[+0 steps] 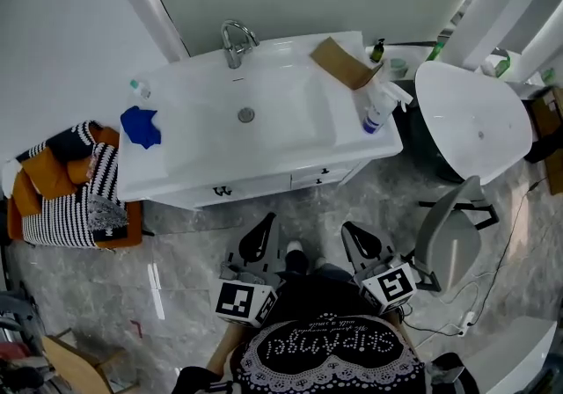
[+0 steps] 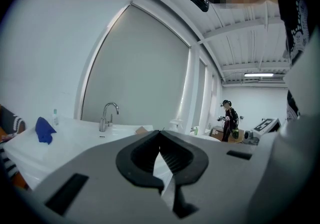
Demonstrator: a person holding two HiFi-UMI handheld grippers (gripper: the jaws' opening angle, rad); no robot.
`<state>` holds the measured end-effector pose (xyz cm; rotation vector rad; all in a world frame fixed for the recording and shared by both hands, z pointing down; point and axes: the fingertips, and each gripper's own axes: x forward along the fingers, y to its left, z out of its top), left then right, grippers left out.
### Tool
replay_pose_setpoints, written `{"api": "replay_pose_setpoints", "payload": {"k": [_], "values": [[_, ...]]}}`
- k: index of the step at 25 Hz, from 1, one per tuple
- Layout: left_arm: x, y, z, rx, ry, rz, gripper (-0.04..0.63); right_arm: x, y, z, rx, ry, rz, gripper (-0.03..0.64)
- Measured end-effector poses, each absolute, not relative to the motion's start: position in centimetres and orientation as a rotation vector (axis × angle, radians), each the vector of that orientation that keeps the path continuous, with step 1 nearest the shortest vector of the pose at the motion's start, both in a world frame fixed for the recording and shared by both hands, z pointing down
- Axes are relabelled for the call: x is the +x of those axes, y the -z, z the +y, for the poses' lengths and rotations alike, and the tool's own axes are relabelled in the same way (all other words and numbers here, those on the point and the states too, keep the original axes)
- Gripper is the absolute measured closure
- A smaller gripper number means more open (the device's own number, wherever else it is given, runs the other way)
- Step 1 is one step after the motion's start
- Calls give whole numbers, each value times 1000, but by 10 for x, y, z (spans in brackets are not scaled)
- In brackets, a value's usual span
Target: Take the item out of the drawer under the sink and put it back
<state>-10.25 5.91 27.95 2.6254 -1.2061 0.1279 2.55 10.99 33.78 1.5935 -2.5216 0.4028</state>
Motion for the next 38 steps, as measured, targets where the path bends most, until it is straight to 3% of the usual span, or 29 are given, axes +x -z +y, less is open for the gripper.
{"api": "replay_pose_setpoints", "payload": {"k": [15,25,38], "values": [[-136,-288,48,2572,-153,-1272,591,5,-337,86,1539,-366,-2564,597],[-117,-291,32,2531,-131,-1290,591,6,-322,68,1399,-316,-2675,597],[-71,-282,-3,2484,-75,-1376,591,61,-311,23,1378,-293,-2716,597]]}}
